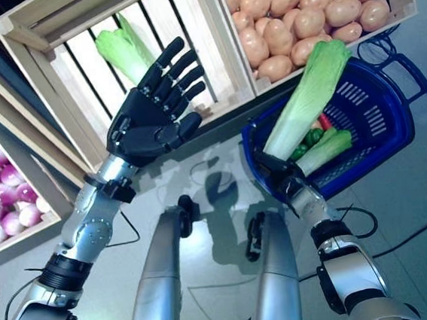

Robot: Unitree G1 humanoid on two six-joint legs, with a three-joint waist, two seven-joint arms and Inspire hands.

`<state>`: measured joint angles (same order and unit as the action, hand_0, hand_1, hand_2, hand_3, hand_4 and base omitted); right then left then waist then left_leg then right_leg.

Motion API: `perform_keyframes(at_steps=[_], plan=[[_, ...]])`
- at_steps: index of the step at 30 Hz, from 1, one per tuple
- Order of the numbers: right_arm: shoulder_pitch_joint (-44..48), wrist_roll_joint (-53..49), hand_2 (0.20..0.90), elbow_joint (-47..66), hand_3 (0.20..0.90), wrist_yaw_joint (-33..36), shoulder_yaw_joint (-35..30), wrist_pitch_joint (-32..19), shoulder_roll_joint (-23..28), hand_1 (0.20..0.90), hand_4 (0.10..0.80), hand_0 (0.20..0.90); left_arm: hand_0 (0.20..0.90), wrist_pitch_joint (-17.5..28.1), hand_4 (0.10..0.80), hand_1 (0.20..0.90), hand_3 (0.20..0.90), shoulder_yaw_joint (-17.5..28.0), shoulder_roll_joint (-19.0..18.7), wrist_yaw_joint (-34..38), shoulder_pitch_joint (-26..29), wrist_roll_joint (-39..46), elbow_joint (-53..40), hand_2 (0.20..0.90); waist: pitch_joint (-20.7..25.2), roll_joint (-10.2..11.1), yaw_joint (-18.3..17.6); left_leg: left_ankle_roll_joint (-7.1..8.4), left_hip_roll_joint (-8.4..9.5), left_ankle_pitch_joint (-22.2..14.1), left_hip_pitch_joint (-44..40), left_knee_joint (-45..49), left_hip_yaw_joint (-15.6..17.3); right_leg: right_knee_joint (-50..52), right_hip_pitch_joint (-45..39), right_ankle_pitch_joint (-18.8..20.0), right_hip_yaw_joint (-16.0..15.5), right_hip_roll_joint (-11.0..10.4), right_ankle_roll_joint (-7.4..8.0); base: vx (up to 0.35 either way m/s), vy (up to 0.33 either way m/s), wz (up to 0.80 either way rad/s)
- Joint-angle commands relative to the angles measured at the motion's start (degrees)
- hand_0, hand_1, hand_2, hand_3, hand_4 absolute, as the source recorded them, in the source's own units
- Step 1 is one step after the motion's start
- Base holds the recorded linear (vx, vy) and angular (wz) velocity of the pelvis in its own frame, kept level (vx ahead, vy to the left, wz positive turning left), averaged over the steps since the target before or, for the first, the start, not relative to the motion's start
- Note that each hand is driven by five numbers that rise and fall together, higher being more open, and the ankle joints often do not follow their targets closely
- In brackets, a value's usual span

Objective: Put vegetables into the basket

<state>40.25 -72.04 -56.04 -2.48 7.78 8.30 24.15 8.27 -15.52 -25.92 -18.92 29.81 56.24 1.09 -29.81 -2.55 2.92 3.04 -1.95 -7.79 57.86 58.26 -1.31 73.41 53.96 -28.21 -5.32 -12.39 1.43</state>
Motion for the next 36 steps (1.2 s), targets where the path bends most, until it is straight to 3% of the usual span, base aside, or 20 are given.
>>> perform_keyframes(at_steps=[1,5,11,18,19,20,21,35,36], plan=[[3.17,-6.50,0.300,-2.09,0.300,2.18,-1.14,2.47,-2.36,0.300,0.400,0.300,0.900,6.94,0.800,0.900,0.900,0.61,2.76,-0.53,5.65,-0.85,-7.52,0.900,0.04,-1.56,0.88,-2.10,0.61,-10.88,-4.28,5.07,1.67,-4.86,-0.25,8.61,2.02,1.31,-0.65,0.000,0.000,0.00],[3.37,-15.10,0.300,-1.74,0.300,3.20,-2.92,0.07,-3.94,0.300,0.400,0.300,0.900,7.36,0.800,0.900,0.900,0.30,2.75,0.40,5.77,-1.63,-7.78,0.900,0.02,-1.85,0.67,-1.92,0.49,-10.60,-4.59,3.95,1.88,-5.84,-0.57,8.87,2.14,1.63,-0.50,0.000,0.000,0.00],[3.04,-21.68,0.300,3.52,0.300,2.79,-5.15,-12.50,-7.70,0.300,0.400,0.300,0.900,9.14,0.800,0.900,0.900,-0.32,3.08,1.30,5.67,-3.14,-7.16,0.900,0.02,-2.31,0.06,-1.57,0.43,-10.09,-4.93,1.88,2.35,-7.41,-0.81,9.38,2.60,2.35,-0.26,0.000,0.000,0.00],[4.27,-24.40,0.300,3.42,0.300,0.43,-5.90,-11.69,-8.05,0.300,0.400,0.300,0.900,10.13,0.800,0.900,0.900,-0.48,3.13,1.68,6.64,-3.13,-6.55,0.900,0.02,-2.81,-0.22,-1.69,0.19,-9.81,-5.06,0.20,3.11,-8.54,-0.52,9.82,2.80,2.36,-0.26,-0.031,0.030,-0.01],[4.33,-24.82,0.491,3.15,0.491,0.10,-5.94,-11.22,-7.87,0.491,0.527,0.491,0.900,10.41,0.800,0.900,0.900,-0.51,3.14,1.39,6.60,-3.21,-6.49,0.900,0.02,-2.87,-0.20,-1.62,0.26,-9.69,-5.16,-0.24,3.19,-8.91,-0.65,9.90,2.79,2.42,-0.24,0.000,0.000,0.00],[4.35,-24.81,0.731,3.08,0.731,0.06,-5.93,-11.11,-7.80,0.731,0.687,0.731,0.900,10.54,0.800,0.900,0.900,-0.53,3.14,1.28,6.57,-3.22,-6.45,0.900,0.02,-2.90,-0.20,-1.59,0.28,-9.63,-5.18,-0.36,3.20,-9.02,-0.68,9.94,2.79,2.44,-0.23,0.000,0.000,0.00],[4.43,-24.88,0.900,2.89,0.900,0.12,-5.89,-10.80,-7.67,0.900,0.800,0.900,0.900,10.63,0.800,0.900,0.900,-0.61,3.02,1.45,6.67,-3.18,-6.54,0.900,0.02,-2.92,-0.18,-1.60,0.30,-9.61,-5.24,-0.65,3.25,-9.39,-0.80,9.99,2.76,2.45,-0.25,0.000,0.000,0.00],[6.16,-31.74,0.900,1.21,0.900,1.31,-6.60,-7.14,-6.76,0.900,0.800,0.900,0.900,10.63,0.800,0.900,0.900,-1.22,2.22,1.45,7.00,-2.53,-5.58,0.900,0.02,-3.18,0.17,-1.80,-0.14,-7.27,-5.78,-4.41,3.74,-11.99,-1.05,11.69,1.81,2.42,-0.45,-0.003,-0.002,0.00],[6.16,-32.25,0.900,1.45,0.900,1.11,-6.40,-7.01,-6.71,0.900,0.800,0.900,0.900,10.76,0.800,0.900,0.900,-1.38,2.19,1.54,6.97,-2.58,-5.48,0.900,0.02,-3.16,0.14,-1.58,-0.07,-8.54,-6.62,-4.25,3.56,-11.88,-1.93,10.58,2.08,2.50,-0.07,0.000,0.000,0.00]])
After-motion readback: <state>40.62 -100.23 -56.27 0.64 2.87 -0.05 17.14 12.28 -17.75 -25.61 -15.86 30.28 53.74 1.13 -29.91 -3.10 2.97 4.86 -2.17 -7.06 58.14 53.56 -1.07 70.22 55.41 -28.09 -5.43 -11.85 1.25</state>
